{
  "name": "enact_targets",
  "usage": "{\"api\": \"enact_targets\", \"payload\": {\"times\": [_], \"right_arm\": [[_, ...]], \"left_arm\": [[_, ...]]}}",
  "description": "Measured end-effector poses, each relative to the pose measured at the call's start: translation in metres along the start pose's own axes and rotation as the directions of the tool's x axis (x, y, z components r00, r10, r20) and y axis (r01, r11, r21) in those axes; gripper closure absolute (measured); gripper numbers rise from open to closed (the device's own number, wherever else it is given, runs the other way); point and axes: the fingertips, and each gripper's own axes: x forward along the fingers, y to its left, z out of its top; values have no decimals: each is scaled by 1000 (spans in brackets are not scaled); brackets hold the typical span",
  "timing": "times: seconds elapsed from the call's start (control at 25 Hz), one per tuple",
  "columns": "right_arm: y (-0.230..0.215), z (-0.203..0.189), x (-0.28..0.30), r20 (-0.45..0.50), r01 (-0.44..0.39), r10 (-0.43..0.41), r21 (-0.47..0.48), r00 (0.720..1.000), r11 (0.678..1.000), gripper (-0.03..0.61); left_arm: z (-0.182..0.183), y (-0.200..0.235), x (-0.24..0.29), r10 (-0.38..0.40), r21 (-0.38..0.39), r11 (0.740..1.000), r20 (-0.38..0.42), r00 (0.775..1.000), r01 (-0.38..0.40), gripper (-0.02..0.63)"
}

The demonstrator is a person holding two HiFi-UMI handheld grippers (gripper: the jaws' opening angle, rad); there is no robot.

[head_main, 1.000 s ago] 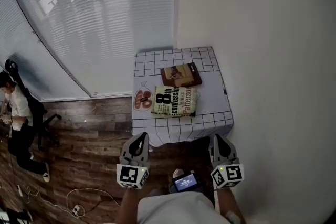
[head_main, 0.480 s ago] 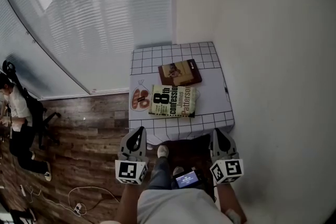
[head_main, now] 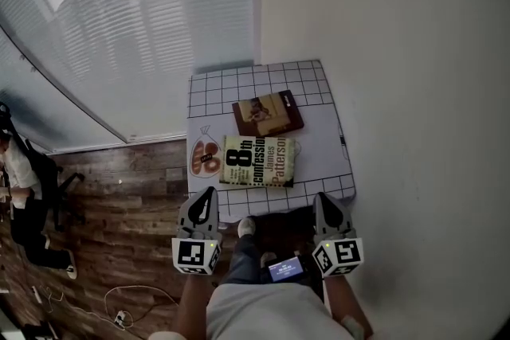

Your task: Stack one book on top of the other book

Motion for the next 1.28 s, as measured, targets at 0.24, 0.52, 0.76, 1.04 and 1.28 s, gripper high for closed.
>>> {"api": "enact_targets", "payload": {"times": [0.24,0.52,0.76,1.04,1.28], "right_arm": [[-4,-13,27,-45,8,-8,-1,999,1000,572],[-12,-28,54,-91,21,-21,-4,996,1000,572],[-20,-43,73,-128,26,-27,-6,991,1000,572],[-26,-68,89,-181,32,-31,0,983,999,572],[-31,-84,104,-212,34,-33,0,977,999,572]], "left_arm": [[-12,13,25,-9,-5,1000,-33,999,9,607],[-31,25,54,-23,-5,1000,-71,997,22,607],[-51,28,75,-46,-8,999,-109,993,46,607],[-76,36,90,-51,-2,999,-154,987,52,607],[-94,41,102,-57,-16,998,-182,982,55,607]]}}
